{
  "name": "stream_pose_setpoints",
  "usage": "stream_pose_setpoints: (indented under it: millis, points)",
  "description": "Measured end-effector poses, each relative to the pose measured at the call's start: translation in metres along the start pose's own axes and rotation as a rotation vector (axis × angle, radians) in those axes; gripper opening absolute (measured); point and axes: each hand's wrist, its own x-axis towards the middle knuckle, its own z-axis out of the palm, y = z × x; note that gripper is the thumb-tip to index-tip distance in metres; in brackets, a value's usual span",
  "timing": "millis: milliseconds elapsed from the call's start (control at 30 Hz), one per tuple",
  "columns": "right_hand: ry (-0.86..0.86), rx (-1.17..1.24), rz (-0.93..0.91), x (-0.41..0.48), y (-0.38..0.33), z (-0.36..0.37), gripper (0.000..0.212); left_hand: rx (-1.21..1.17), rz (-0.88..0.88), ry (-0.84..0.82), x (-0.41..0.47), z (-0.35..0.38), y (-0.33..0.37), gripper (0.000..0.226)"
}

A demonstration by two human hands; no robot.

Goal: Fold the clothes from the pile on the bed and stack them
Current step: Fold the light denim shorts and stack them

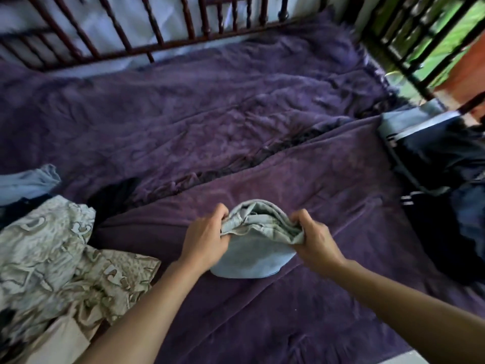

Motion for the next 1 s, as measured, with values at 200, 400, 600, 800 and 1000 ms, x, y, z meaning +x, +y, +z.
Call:
stream_pose_setpoints:
  millis: [200, 400, 600, 800, 1000]
  points:
    - [0.116, 0.025, 0.026, -0.015, 0.021, -0.118, 0.042, -0.261, 0.033, 0.049, 0.016, -0.006, 0.109, 0.037]
    - [0.229, 0.026, 0.022, -0.025, 0.078, -0.245, 0.048, -0.352, 0.102, 0.057, 0.063, 0.024, 0.232, 0.018]
    - [0.28, 0.079, -0.014, -0.027, 0.161, -0.381, 0.043, -0.404, 0.098, 0.052, 0.116, 0.075, 0.371, 0.018]
    - [0.271, 0.056, 0.107, -0.014, 0.237, -0.506, 0.042, -0.684, -0.022, -0.095, 0.167, 0.134, 0.495, 0.011]
    - [0.081, -0.222, 0.413, 0.005, 0.328, -0.524, 0.057, -0.897, -0.395, -0.324, 0.188, 0.231, 0.539, 0.011]
